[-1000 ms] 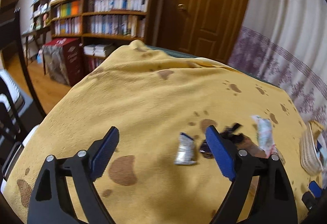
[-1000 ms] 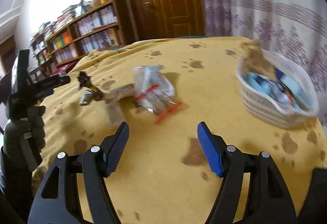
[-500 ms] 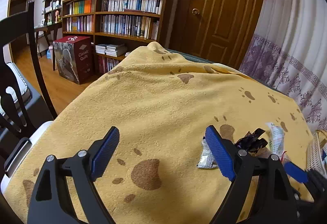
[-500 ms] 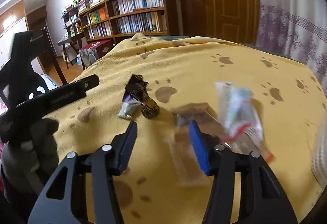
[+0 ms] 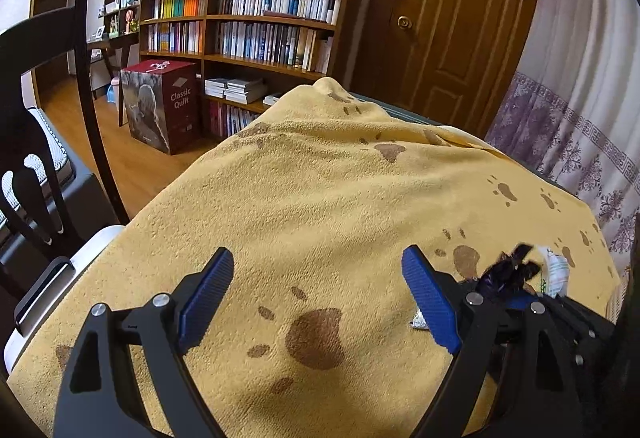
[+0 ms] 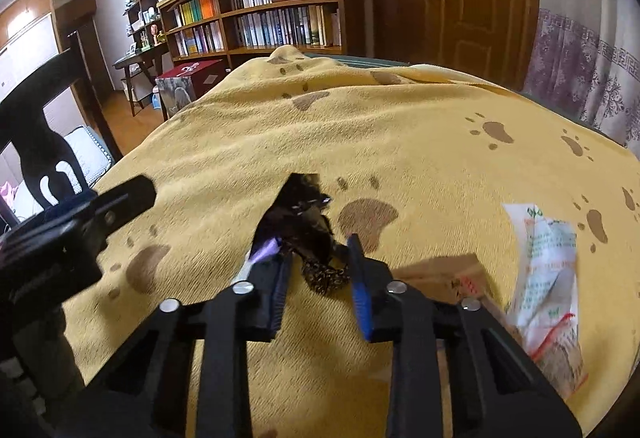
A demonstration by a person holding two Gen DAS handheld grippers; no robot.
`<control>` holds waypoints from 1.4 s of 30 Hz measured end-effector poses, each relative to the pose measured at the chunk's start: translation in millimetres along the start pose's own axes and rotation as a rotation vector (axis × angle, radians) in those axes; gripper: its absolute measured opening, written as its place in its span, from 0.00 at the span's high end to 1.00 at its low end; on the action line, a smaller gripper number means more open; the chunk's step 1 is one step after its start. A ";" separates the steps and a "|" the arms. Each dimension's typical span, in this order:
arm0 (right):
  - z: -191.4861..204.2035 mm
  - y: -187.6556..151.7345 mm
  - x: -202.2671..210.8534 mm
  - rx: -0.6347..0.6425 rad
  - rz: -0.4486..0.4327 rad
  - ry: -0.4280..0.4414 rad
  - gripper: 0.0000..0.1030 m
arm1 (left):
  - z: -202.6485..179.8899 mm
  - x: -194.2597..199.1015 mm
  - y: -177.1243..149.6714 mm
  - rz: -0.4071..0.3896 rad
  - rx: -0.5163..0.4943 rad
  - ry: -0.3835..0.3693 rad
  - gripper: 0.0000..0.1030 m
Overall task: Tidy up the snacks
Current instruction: 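Grasp the dark purple-wrapped candy with the right tool, then grasp the small silver-and-blue packet with the left tool while the right tool holds the candy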
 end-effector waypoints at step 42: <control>-47.6 -0.4 101.6 -0.186 -0.166 -0.022 0.80 | -72.6 -41.2 -49.2 0.170 -0.160 -0.208 0.67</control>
Point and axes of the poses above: each gripper's, at about its wrist camera, not at the fingertips, and x roughly against the way its jaws point, z to its left, y to its top, the point moved 5 cm from there along -x, roughly the way its jaws point, and after that the axes turned 11 degrees about -z, right-handed, at the moved point
